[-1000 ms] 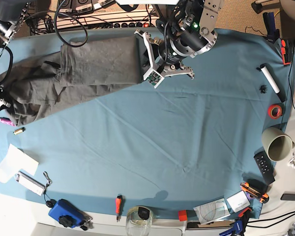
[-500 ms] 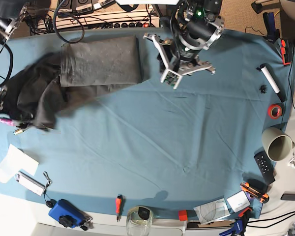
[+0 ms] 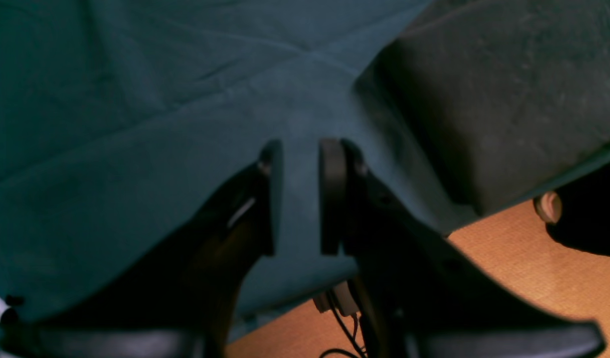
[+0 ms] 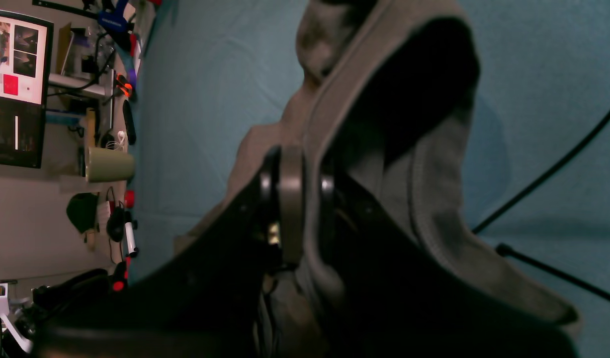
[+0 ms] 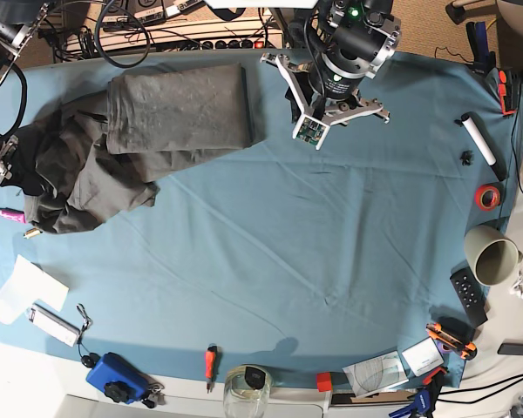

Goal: Fold the T-shirt properly
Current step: 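Open the left gripper and lift it away from the folded strip, then lift the strip end with the right gripper and fold it over the bundle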

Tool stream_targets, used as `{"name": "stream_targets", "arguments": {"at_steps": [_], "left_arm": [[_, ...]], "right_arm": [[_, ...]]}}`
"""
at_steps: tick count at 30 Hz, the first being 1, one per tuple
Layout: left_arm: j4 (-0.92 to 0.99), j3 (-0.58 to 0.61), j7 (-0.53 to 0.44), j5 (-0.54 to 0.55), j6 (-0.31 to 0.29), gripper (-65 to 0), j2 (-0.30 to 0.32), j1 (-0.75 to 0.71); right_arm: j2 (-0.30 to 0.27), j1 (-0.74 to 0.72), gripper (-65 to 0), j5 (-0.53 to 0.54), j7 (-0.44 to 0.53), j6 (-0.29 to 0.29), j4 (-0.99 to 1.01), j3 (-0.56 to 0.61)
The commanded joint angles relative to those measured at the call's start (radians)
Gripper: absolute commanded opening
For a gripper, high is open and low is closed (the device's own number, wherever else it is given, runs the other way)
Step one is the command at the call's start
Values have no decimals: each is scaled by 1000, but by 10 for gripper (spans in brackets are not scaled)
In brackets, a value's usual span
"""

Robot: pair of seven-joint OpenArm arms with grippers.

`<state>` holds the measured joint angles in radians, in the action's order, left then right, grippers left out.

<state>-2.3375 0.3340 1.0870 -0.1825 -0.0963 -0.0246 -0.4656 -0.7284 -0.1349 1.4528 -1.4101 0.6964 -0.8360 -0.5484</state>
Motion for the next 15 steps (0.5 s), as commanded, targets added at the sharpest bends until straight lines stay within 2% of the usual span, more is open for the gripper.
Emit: {"name": "stream_targets", "arguments": {"at_steps": [1,4,9,12,15], "left_arm": [[-19,3,-11,2,3,-530,-8,-1],[-19,3,-10,-37,21,-530,-8,-3],[-19,3,-11,-172,128,-530,-8,-3],[-19,3,-14,-181,153,-530,-8,-3],[-19,3,-18,-181,153,-530,-8,-3]], "right_arm": [[-34,-14,-650,31,14,2,-15,-7],[-34,-15,-650,31,14,2,-15,-7],[-33,-15,-650,31,14,2,-15,-7],[-29,-14,-650,31,14,2,-31,-7],[-11,-14,-650,31,14,2,-105,-7]]}}
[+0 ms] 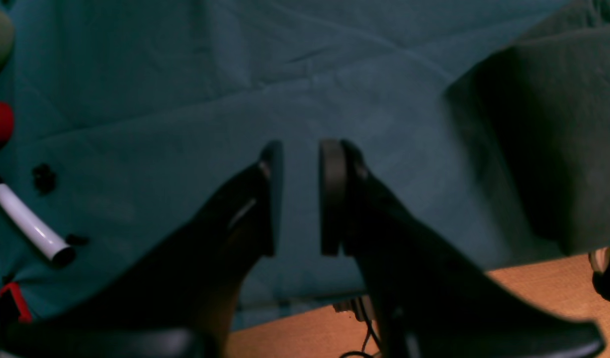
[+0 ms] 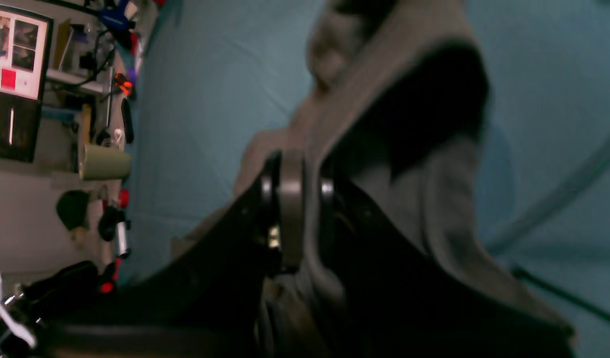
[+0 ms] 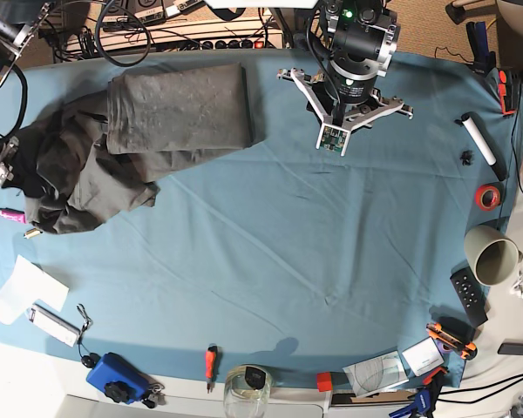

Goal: Fold the T-shirt properly
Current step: 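Lift the strip end with the right gripper and fold it over the bundle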

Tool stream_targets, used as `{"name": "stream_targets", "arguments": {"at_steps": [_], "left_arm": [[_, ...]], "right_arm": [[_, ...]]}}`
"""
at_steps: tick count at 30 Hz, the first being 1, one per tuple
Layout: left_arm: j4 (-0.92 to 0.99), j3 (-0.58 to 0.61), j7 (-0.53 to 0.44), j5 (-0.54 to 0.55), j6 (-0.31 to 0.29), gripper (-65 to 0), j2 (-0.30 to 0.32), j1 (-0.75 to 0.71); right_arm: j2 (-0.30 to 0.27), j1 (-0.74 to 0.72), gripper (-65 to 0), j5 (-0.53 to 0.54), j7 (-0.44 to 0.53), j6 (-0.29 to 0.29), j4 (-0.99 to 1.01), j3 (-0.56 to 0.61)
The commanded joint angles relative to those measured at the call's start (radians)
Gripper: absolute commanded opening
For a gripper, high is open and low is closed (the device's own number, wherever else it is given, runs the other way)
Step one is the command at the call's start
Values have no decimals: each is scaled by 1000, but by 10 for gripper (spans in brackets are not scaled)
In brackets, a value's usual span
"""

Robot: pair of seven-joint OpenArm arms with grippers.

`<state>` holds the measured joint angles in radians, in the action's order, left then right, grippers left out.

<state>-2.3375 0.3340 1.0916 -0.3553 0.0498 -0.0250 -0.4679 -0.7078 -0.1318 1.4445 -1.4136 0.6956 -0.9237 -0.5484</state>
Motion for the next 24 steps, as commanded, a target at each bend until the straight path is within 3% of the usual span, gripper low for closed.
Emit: {"name": "stream_targets", "arguments": {"at_steps": [1,6,15,21,24], "left_arm": [[-19,3,-23,-8,6,-530,-8,0],[-19,3,-22,-8,6,-530,-8,-1],[-19,3,-27,-31,6,-530,-8,-1],[-19,3,-24,-38,7,-530,-8,-1],[-19,3,-12,-81,41,-530,-8,-6]], "right_arm": [[-23,-18,-650,39,17,3,-57,-7],[30,5,-650,39,17,3,-300,-6],[101,253,-650,39,17,3,-659,-7],[157,317,-650,39,17,3,-851,-7],[170,348,-650,39,17,3,-932,-3]]}}
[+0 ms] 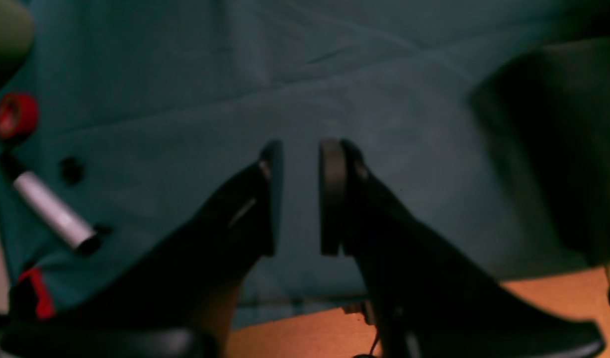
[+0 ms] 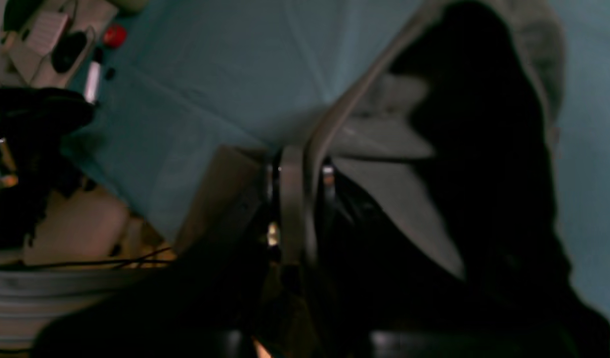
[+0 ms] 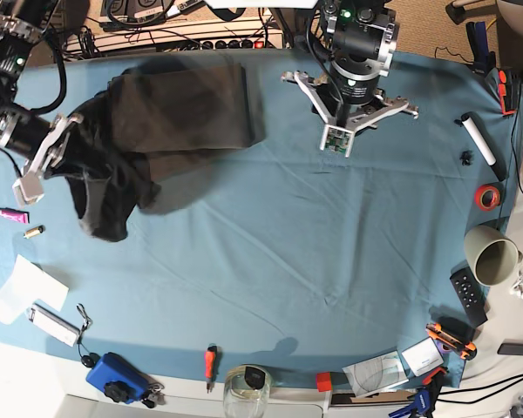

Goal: Fold the T-shirt properly
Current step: 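Lift the strip end with the right gripper and fold it over the bundle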

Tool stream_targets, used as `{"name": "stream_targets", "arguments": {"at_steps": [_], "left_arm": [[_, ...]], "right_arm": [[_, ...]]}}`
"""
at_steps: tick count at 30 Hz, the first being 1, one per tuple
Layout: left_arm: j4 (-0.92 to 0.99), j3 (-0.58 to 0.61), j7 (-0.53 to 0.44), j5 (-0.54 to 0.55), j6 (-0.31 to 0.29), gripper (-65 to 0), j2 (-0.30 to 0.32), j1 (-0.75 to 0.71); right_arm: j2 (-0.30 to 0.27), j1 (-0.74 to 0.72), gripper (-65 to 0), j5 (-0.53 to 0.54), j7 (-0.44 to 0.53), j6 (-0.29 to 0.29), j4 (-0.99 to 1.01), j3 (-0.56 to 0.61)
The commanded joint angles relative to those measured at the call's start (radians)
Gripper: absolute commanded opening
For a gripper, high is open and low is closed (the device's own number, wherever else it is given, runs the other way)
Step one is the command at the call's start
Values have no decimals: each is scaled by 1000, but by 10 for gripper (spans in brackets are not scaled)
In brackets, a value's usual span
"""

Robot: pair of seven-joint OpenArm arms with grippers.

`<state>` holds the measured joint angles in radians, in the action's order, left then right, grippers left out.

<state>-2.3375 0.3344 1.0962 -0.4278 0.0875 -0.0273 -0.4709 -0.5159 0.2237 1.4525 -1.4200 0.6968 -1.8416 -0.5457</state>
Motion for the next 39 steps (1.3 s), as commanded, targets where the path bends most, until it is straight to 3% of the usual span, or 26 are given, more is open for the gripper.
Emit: {"name": "stream_targets", "arguments": {"at_steps": [1,5,11,20,24,29,34,39], "left_arm": [[-19,3,-14,-27,17,-530,-5,-5],[-19,3,-10,-76,50,-530,-5,-17],[-19,3,0,-97,52,-530,-6,-17],[-19,3,12,-111,55,-530,-6,-17],[-19,3,11,-111,55,-530,-5,-17],[-19,3,11,-111,55,-530,-6,-17],[-19,3,4,-111,55,-530,-6,-17],[-19,3,4,-111,55,-530,-6,-17]], "right_arm": [[-21,5,-650,31,24,1,-35,0],[-21,58,-650,31,24,1,-84,55],[-2,64,-650,31,24,1,-89,195],[100,53,-650,31,24,1,-88,358],[149,41,-650,-85,24,1,-88,369],[150,40,-650,-141,24,1,-88,369],[132,42,-497,-105,24,1,-89,369],[134,39,-490,31,24,1,-129,367]]}}
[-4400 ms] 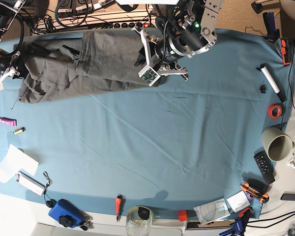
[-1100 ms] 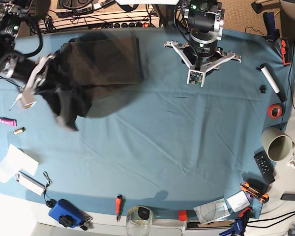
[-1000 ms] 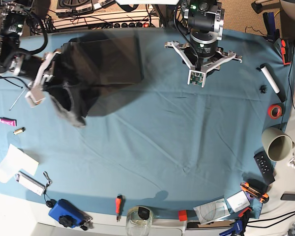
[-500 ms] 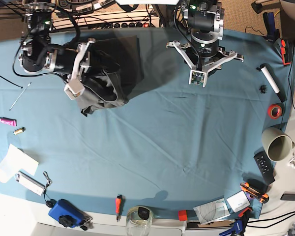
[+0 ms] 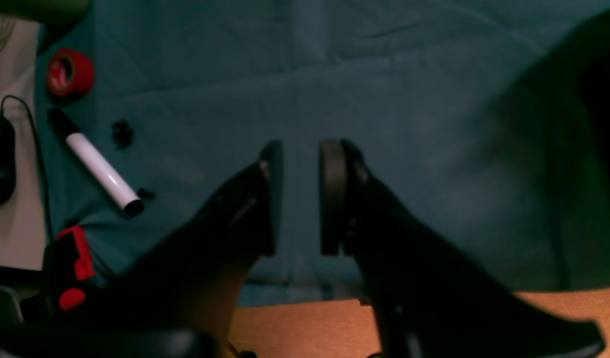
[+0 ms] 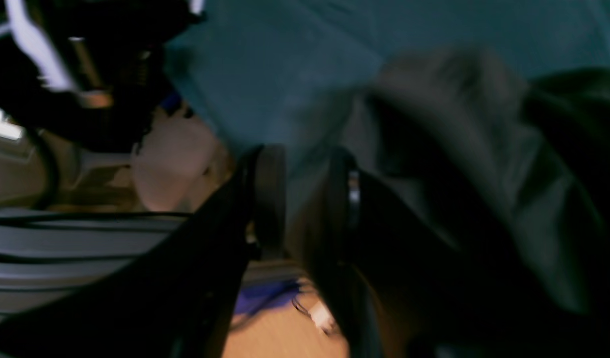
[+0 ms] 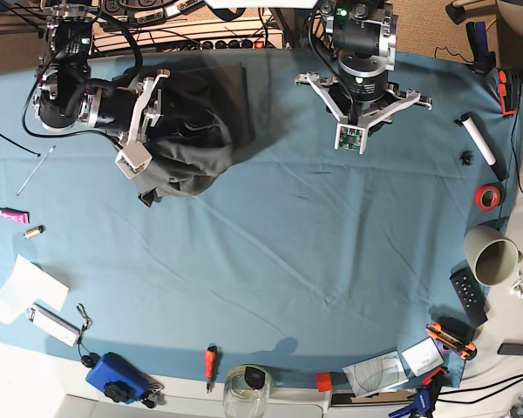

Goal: Fold the T-shirt properly
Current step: 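Lift the strip end with the right gripper and fold it over the bundle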

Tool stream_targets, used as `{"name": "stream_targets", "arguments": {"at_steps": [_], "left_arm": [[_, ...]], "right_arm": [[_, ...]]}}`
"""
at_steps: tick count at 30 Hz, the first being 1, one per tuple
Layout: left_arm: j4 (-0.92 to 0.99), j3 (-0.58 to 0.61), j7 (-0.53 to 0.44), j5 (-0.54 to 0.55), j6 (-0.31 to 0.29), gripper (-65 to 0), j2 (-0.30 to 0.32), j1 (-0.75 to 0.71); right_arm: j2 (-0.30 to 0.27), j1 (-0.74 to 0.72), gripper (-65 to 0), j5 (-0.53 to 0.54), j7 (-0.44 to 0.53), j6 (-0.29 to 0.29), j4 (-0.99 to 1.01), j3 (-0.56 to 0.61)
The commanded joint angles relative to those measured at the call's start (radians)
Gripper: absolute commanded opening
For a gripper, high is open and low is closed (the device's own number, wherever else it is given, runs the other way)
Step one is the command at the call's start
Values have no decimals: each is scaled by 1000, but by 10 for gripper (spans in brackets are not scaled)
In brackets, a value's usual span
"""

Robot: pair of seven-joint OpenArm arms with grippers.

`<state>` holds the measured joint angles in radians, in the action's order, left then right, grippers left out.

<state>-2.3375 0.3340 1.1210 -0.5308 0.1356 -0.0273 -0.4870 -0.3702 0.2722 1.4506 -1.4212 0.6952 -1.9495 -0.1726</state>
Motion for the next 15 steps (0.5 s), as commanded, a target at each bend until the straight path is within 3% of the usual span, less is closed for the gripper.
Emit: {"name": "stream_targets", "arguments": {"at_steps": [1,5,10,15], "left_arm": [[-19,3,-21,-8,6,-530,-6,-1],[-19,3,-20,-8,7,-530,-6,-1],[-19,3,-19,-8,6,-530,-6,-1],[-19,3,-21,-8,7,-530,-6,-1]], "right_arm": [[-11,-10,-490,33,25,3,-41,-6],[-9,-30,-491,13,25,3,-123,-7],[-9,-42,-503,-201,43,3,-137,-85],[-10,-38,-548,-342,52,3,-135,-226]]}}
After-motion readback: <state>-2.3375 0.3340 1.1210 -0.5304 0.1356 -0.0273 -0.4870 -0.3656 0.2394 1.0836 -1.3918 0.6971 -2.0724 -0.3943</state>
